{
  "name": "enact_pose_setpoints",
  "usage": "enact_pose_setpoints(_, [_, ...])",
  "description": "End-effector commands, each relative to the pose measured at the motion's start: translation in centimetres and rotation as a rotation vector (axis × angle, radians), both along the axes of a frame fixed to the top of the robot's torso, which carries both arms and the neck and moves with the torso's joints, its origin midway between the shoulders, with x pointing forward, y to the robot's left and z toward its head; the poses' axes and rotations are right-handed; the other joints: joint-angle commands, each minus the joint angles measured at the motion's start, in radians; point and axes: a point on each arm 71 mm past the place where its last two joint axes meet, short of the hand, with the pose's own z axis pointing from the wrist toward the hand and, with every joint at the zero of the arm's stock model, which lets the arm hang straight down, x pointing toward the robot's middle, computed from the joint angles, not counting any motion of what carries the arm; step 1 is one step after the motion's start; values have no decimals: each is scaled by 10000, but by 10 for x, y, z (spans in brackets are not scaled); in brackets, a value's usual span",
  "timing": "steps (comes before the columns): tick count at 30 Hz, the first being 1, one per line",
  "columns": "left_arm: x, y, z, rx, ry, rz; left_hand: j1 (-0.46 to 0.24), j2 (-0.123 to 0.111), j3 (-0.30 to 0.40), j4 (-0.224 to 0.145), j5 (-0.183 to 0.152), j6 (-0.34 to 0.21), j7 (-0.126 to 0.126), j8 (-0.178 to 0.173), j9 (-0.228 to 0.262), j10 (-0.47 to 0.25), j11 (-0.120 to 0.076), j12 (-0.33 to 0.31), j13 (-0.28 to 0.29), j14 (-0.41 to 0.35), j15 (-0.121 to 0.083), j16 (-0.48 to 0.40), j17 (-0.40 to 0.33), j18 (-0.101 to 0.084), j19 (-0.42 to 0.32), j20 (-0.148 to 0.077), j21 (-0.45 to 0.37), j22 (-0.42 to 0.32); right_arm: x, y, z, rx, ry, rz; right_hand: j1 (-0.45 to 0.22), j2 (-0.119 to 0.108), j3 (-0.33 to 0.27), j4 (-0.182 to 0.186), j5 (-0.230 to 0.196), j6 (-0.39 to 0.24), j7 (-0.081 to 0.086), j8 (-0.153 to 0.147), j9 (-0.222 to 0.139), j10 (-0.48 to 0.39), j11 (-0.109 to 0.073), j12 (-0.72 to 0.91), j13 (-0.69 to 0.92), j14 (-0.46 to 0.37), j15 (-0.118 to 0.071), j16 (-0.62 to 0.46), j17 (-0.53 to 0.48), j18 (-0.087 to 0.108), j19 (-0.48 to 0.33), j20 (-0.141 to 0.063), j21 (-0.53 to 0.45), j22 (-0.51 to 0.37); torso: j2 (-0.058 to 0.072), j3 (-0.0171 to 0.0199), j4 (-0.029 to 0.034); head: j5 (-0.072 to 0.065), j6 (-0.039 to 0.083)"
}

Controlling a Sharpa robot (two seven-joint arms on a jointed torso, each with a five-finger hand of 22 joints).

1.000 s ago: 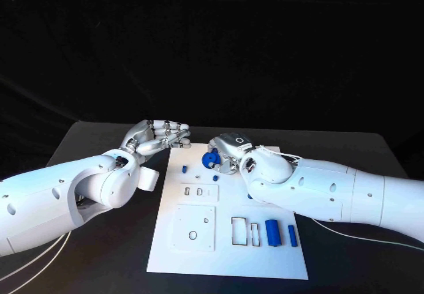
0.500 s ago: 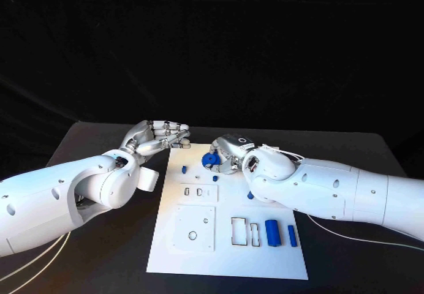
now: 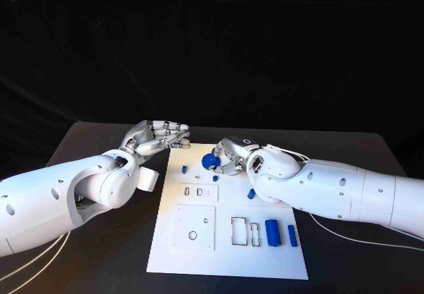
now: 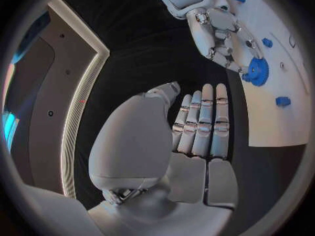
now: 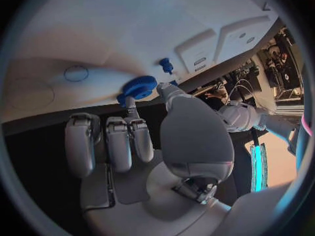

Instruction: Assemble the parts on the task board

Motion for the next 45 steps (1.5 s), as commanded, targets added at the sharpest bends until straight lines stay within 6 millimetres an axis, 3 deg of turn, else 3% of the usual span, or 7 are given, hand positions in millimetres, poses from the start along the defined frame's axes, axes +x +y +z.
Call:
enact_pose_setpoints(1, [0, -2, 1, -94, -7, -197, -78, -10, 53, 7, -68, -22, 61, -37, -12, 5, 71, -59, -10, -47, 43, -36, 23, 40, 16, 48, -5, -17, -4, -4, -4, -104, 297, -93, -58, 73, -58, -20, 35, 72, -40, 63, 21, 1028, -18, 34, 2592, 1034, 17, 33, 2503, -164, 154, 39, -5, 1440, -2, -3, 22, -2, -4])
enact_pose_setpoints(13, [0, 0, 1, -75, -19, -135, -86, -13, 60, 5, -68, -28, 65, -42, -13, -2, 73, -61, -11, -51, 45, -42, 27, 40, 14, 50, -7, -20, -24, -38, 21, 1105, -865, -215, 332, 94, 80, -58, 41, 166, -82, 50, 80, 1058, -62, 71, 2633, 1040, -27, 38, 2532, -187, 216, -6, 63, 1522, -22, 19, -43, -6, 50])
enact_pose_setpoints(22, [2, 1, 0, -62, -25, -101, -86, -13, 60, 5, -68, -28, 65, -42, -13, -2, 73, -61, -11, -51, 45, -42, 27, 40, 14, 50, -7, -20, -27, -96, 50, 2407, -451, -600, 1382, -110, 499, -203, 21, 228, -61, -72, 140, 954, -52, -61, 2491, 972, -49, -25, 2206, -91, -28, -39, -281, 1228, -102, 67, -180, -52, 81])
enact_pose_setpoints(23, [2, 1, -1, -65, -28, -105, -86, -13, 60, 5, -68, -28, 65, -42, -13, -2, 73, -61, -11, -51, 45, -42, 27, 40, 14, 50, -7, -20, -26, -103, 51, 2494, -335, -662, 1566, -127, 576, -255, -63, 226, -49, -95, 144, 936, -45, -84, 2466, 963, -51, -34, 2166, -77, -68, -40, -337, 1182, -112, 73, -194, -95, 89])
enact_pose_setpoints(24, [2, 1, -1, -69, -32, -113, -91, -14, 70, 0, -68, -30, 63, -45, -14, -6, 73, -62, -11, -55, 46, -48, 33, 40, 11, 51, -10, -22, -25, -113, 51, 2592, -174, -747, 1768, -161, 614, -293, -629, 231, -36, -127, 156, 924, -33, -100, 2450, 956, -43, -42, 2134, -66, -100, -38, -386, 1148, -130, 76, -216, -118, 85])
enact_pose_setpoints(38, [4, 1, -3, -91, -20, -191, -91, -14, 70, 0, -68, -30, 63, -45, -14, -6, 73, -62, -11, -55, 46, -48, 33, 40, 11, 51, -10, -22, -15, -197, 31, 2742, 934, -1510, 2581, -449, 363, -546, -1550, 99, 38, -375, 180, 715, 34, -355, 2186, 905, 29, -100, 1906, 11, -308, 27, -712, 912, -162, 169, -308, -247, 119])
enact_pose_setpoints(45, [4, 1, -4, -86, -15, -186, -97, -17, 87, -11, -68, -27, 57, -47, -14, -5, 70, -60, -10, -57, 46, -57, 43, 40, 9, 52, -12, -26, -14, -208, 15, 2583, 1229, -1672, 2633, -469, 307, -560, -1566, 70, 43, -405, 179, 715, 37, -354, 2189, 908, 34, -97, 1920, 9, -302, 32, -709, 920, -156, 143, -287, -260, 120])
